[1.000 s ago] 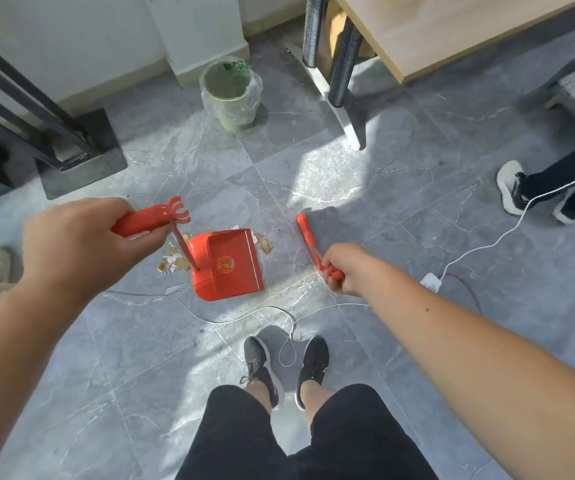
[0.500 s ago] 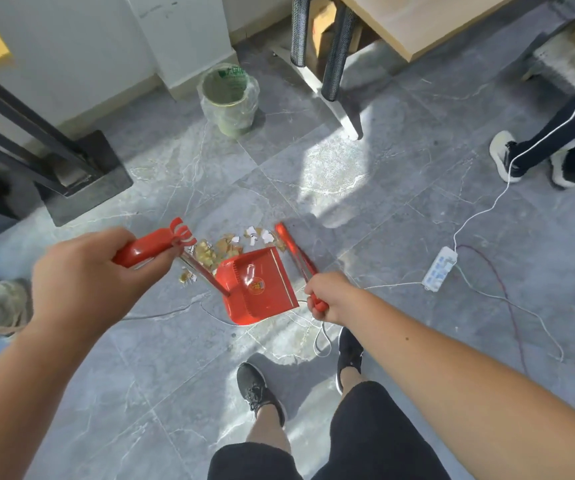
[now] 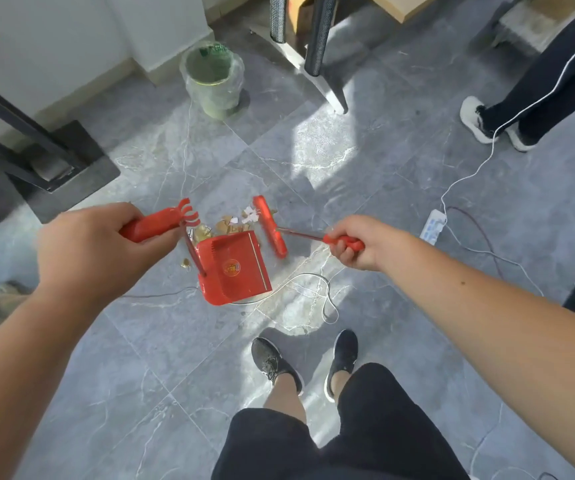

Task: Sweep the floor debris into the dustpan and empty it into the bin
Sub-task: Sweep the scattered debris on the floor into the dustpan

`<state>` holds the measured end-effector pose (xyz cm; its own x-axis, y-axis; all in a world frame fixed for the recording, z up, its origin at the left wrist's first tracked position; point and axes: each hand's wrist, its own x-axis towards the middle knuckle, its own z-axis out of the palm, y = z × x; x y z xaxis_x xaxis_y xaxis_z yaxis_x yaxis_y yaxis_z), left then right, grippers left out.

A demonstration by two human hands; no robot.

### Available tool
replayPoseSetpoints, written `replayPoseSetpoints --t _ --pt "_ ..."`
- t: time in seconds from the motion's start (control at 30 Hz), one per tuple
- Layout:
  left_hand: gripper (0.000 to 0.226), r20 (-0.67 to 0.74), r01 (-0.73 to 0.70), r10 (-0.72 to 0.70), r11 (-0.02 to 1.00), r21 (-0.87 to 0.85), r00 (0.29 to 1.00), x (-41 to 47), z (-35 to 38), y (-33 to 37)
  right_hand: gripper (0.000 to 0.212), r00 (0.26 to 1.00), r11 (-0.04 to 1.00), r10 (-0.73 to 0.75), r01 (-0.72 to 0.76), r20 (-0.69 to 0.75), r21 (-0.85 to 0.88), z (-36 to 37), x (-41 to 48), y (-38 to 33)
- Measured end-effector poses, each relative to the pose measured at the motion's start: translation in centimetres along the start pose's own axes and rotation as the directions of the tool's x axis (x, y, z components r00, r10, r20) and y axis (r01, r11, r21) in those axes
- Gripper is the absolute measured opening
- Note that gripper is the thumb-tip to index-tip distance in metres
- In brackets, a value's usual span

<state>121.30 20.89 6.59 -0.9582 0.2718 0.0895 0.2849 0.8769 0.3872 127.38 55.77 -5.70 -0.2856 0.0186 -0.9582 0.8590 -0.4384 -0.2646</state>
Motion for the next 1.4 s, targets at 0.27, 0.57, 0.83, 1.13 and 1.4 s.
replayPoseSetpoints --t 0.27,0.57,0.83,1.13,1.4 --pt "0.044 0.008 -0.002 0.002 0.999 -0.043 1.0 -1.6 -0.4 0.6 0.024 0.982 0.997 -0.08 0.075 -0.169 -0.034 -2.1 -0.7 2.0" --pt "0.052 -0.026 0.095 -0.096 0.995 -0.023 0.995 -4.6 -2.2 2.7 0.025 0.968 0.998 -0.069 0.067 -0.24 -0.016 -6.9 -1.5 5.3" --pt "0.052 -0.078 0.173 -0.169 0.984 0.044 0.982 -7.2 -3.4 2.4 0.024 0.969 0.99 -0.128 0.111 -0.212 -0.089 -5.1 -1.9 5.4" --pt "0.053 -0.134 0.406 -0.395 0.911 0.068 0.909 -7.8 -2.8 -3.0 0.022 0.967 0.967 -0.179 0.139 -0.181 -0.216 2.3 0.3 2.5" --pt "0.055 -0.192 0.547 -0.533 0.837 0.025 0.824 -8.4 -2.5 -7.5 0.02 0.957 0.933 -0.218 0.146 -0.193 -0.328 7.6 3.3 -0.2"
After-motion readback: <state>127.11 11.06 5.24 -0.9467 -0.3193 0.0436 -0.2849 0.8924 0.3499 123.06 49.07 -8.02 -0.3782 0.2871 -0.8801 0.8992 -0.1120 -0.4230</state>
